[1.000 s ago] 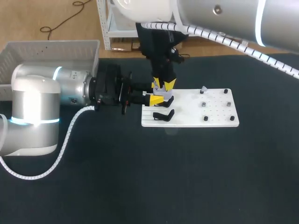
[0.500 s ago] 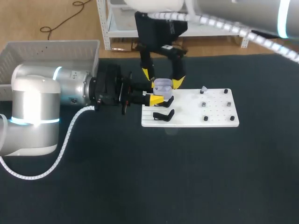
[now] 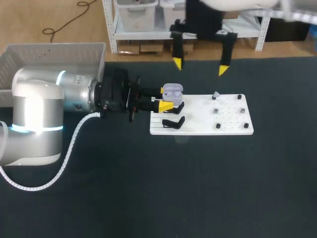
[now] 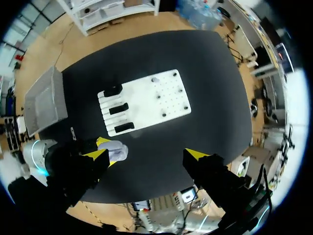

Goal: Pick up each earbud case from the left stands, insert the matching earbuds, close the lid, and place the case in the box.

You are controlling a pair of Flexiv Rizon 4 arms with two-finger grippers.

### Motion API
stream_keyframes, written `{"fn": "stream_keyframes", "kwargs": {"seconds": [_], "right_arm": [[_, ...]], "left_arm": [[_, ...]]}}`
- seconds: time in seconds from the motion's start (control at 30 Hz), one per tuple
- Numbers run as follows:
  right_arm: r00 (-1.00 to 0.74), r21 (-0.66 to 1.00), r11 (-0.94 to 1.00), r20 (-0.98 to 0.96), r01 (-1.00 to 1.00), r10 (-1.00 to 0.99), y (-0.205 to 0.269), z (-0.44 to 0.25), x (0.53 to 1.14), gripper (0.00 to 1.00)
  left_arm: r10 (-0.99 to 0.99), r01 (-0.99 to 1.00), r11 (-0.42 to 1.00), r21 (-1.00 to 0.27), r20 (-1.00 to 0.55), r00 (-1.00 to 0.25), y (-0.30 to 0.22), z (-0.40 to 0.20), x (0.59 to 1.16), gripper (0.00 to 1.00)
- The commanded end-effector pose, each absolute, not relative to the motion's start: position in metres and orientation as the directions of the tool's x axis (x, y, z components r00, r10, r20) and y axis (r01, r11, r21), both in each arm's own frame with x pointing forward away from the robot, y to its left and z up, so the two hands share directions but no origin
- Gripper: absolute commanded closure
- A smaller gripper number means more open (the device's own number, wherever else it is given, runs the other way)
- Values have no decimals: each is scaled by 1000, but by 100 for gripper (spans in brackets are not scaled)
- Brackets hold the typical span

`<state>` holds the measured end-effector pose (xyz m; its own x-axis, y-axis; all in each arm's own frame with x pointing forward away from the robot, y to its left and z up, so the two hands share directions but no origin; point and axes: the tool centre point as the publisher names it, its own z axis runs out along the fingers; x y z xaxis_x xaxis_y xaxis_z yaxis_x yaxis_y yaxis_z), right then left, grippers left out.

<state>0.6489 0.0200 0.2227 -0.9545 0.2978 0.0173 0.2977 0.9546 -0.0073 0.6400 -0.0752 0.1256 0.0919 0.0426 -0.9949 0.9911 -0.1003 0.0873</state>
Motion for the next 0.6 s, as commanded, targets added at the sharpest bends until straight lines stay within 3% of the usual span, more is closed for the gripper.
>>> {"fn": "stream_keyframes", "kwargs": {"seconds": [0.03, 0.37, 0.6], "right_arm": [[-980, 242, 951, 1, 195, 200, -4, 221, 657, 0], [-989, 159, 977, 0, 143, 145, -37, 182, 690, 0], [-980, 53, 982, -76, 179, 182, -50, 146, 705, 6]], "left_arm": [[42, 991, -95, 90, -995, 94, -75, 125, 639, 100], [42, 991, -95, 90, -995, 94, -75, 125, 639, 100], [42, 991, -95, 90, -995, 94, -75, 125, 639, 100]]}}
